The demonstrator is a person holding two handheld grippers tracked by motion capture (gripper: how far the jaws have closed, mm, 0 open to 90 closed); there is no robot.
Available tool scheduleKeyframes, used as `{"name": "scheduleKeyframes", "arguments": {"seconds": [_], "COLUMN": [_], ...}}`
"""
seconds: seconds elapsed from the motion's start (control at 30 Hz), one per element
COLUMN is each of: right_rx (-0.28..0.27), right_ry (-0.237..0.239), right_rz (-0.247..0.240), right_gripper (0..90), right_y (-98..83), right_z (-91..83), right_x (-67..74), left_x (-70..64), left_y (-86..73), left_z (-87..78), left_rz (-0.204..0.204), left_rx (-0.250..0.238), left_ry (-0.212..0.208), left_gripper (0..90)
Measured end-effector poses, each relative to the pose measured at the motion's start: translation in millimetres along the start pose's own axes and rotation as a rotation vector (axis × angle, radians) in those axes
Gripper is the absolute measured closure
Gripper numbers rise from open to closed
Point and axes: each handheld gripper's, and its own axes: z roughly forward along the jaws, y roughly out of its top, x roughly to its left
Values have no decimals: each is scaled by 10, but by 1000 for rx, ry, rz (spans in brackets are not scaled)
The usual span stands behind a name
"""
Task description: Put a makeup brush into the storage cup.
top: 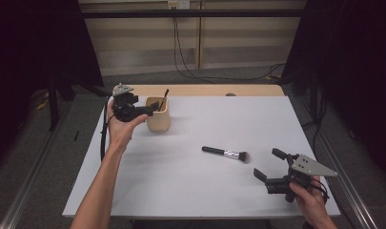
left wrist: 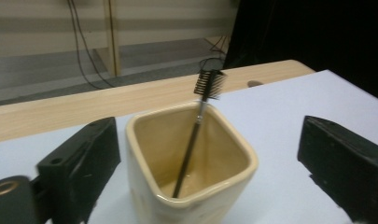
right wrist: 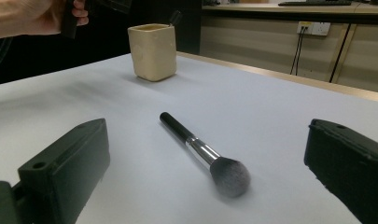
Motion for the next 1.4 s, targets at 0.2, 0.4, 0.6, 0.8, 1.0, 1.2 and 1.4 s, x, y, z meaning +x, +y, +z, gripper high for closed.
{"name": "scheduleKeyframes", "arguments": {"seconds": [0.2,0.4,0.6,0.8,1.0,1.2,1.4], "right_rx": [1,2,10,7,6,10,9], "right_ry": [-1,1,-1,-2,-8,-8,-12], "right_rz": [3,5,7,8,10,6,12], "right_gripper": [0,0,0,0,0,0,0], "right_y": [1,-1,-5,-2,-3,-3,-3], "right_z": [-5,2,10,6,3,4,8], "right_x": [-6,-7,-11,-11,-16,-16,-20], "left_x": [-50,-104,-152,-183,-257,-334,-376], "left_y": [-43,-65,-164,-200,-269,-355,-459], "left_z": [-73,-168,-315,-419,-529,-625,-751], "left_rz": [55,78,87,87,90,105,93], "left_rx": [0,9,-21,-16,-45,-71,-94], "left_ry": [1,19,12,9,1,-7,-2], "left_gripper": [31,31,35,35,36,42,41]}}
